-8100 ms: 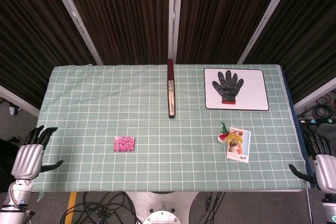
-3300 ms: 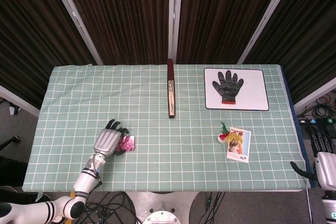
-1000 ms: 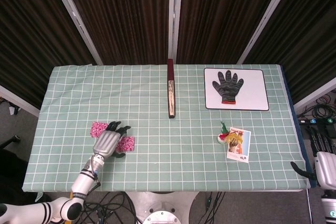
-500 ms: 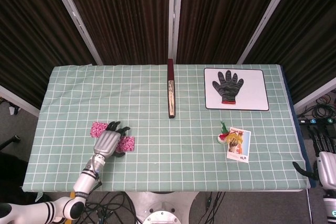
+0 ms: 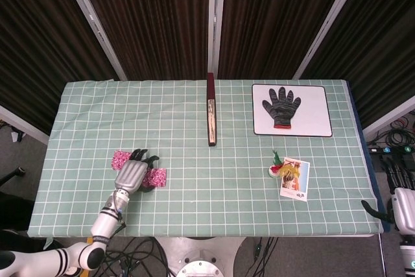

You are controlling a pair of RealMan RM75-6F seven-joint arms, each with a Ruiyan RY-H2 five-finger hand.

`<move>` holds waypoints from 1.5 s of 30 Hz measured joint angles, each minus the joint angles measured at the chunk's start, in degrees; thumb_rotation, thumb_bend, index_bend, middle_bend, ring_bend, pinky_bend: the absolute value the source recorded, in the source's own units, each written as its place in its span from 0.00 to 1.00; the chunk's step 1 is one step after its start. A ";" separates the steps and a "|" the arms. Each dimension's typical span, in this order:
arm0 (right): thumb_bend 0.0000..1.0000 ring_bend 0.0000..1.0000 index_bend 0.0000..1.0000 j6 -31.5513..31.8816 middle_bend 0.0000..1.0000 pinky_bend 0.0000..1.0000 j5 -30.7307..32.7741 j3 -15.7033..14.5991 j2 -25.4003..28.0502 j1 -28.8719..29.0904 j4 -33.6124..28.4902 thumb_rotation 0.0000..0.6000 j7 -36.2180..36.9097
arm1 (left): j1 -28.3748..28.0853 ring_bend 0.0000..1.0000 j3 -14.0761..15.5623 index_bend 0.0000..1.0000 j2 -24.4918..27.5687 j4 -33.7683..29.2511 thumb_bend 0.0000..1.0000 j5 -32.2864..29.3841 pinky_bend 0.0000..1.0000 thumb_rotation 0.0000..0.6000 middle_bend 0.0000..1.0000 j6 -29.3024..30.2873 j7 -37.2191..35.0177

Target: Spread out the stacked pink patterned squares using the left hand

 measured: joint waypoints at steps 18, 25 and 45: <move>0.10 0.00 0.00 -0.17 0.00 0.00 0.30 0.07 0.01 -0.05 0.20 1.00 0.15 | 0.12 0.12 -0.43 0.26 -0.14 0.48 0.18 -0.07 0.07 1.00 0.45 0.47 -0.77; 0.10 0.00 0.00 -0.15 0.00 0.00 0.38 0.12 0.01 -0.09 0.24 1.00 0.17 | 0.31 0.14 -0.40 0.28 0.09 0.09 0.21 0.20 0.07 1.00 0.49 0.70 -1.38; 0.10 0.00 0.00 -0.39 0.00 0.00 0.57 0.26 0.26 0.03 -0.28 1.00 -0.19 | 0.58 0.16 -2.23 0.29 2.91 -2.27 0.24 0.64 0.07 1.00 0.50 1.65 -5.00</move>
